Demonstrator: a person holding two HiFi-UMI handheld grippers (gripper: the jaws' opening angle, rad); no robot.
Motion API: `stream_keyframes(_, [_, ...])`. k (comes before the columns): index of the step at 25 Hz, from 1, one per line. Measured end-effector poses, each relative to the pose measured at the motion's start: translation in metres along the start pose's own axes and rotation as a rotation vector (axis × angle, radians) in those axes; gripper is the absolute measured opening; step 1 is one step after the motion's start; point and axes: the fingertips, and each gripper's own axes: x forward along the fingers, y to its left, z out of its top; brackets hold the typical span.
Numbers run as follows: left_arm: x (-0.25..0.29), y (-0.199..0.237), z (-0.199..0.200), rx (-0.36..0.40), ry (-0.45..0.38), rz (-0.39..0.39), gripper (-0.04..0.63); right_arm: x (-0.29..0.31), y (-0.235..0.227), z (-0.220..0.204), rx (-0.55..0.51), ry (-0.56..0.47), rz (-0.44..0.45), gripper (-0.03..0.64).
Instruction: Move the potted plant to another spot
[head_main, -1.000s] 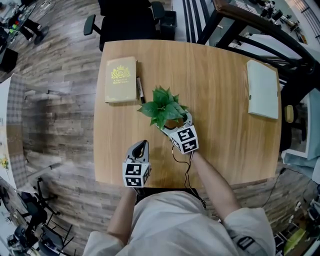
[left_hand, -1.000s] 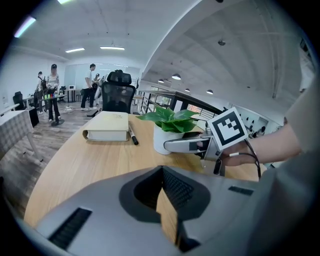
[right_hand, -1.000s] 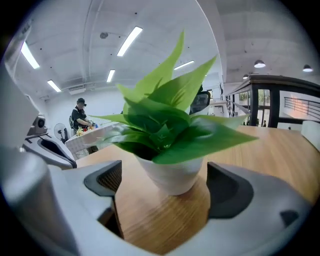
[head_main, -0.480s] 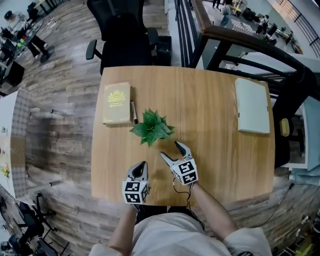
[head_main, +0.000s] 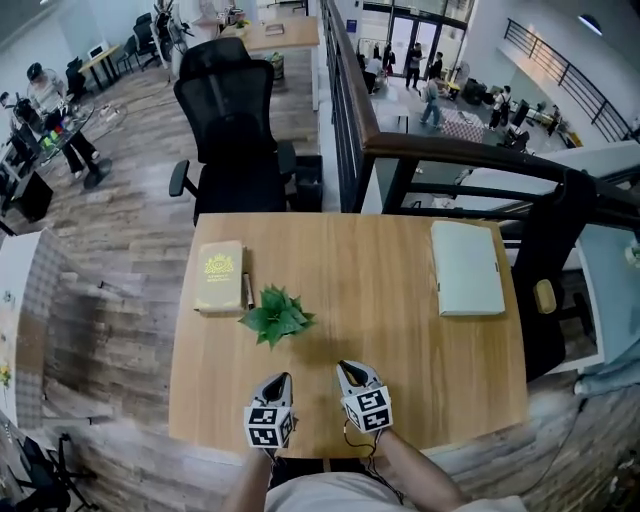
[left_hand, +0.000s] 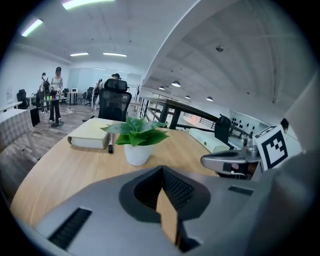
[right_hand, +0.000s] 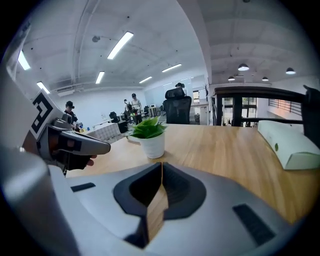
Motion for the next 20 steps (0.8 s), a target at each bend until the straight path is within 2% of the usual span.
stream_keyframes(5, [-0.003, -0.031, 0.027, 0.046, -0.061, -0.04, 0.011, -0.028, -0.012, 0.018, -0.047, -0.034, -0.002, 0.003])
stream_keyframes(13, [-0.035, -0.067, 0.049, 0.075, -0.138, -0.062, 0.011, -0.069, 0.006, 0.034, -0.089, -0.093, -0.004, 0.003])
stream_keyframes(20, [-0.059, -0.082, 0.067, 0.079, -0.213, -0.051, 0.011, -0.096, 0.008, 0.068, -0.11, -0.18, -0.039, 0.003])
